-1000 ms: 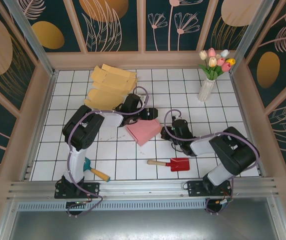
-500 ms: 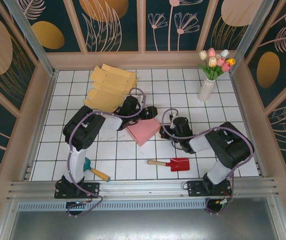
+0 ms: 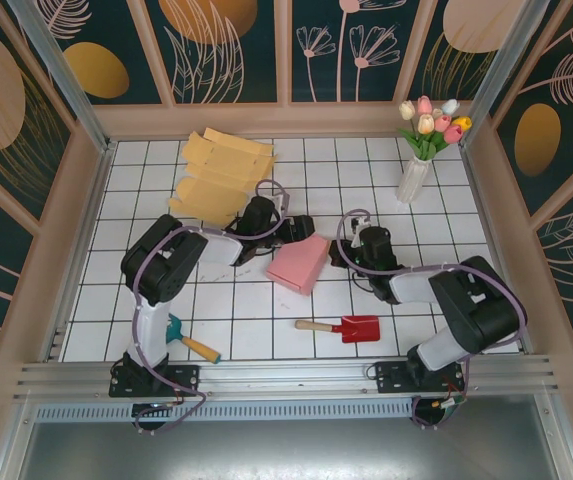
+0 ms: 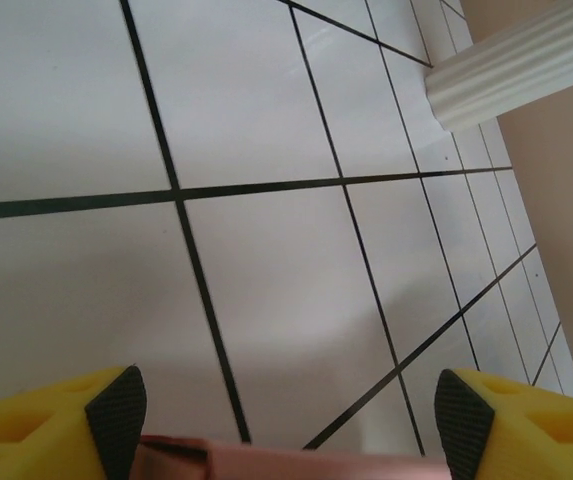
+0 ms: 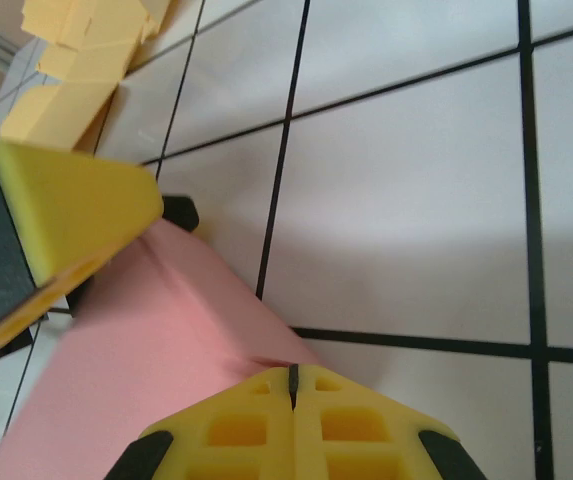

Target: Fold the paper box

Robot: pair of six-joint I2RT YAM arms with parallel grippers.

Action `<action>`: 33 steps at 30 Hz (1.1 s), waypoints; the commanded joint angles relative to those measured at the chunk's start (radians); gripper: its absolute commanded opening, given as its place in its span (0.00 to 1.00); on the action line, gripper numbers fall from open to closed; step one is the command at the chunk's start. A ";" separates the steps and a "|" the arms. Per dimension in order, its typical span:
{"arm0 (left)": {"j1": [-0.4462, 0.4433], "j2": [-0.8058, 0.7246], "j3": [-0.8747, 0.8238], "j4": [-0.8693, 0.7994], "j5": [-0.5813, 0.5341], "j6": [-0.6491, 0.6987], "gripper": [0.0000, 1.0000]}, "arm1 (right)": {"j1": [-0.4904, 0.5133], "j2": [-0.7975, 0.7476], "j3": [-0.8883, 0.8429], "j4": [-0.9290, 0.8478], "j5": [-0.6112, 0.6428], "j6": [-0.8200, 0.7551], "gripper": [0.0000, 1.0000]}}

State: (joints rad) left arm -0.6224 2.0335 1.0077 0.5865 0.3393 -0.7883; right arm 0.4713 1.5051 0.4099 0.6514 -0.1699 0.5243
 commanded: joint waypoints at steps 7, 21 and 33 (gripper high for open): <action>0.039 -0.181 -0.155 -0.053 -0.109 0.036 0.84 | 0.010 -0.124 0.023 -0.259 0.053 -0.005 0.00; -0.019 -0.314 -0.413 0.103 -0.075 0.019 0.81 | 0.240 -0.120 -0.076 -0.221 0.053 0.140 0.00; -0.133 -0.216 -0.444 0.314 -0.051 -0.123 0.79 | 0.308 0.032 0.010 0.015 -0.041 0.207 0.00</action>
State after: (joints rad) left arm -0.7074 1.7771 0.5739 0.7887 0.2218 -0.8238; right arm 0.7441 1.5116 0.3630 0.5293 -0.1474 0.6903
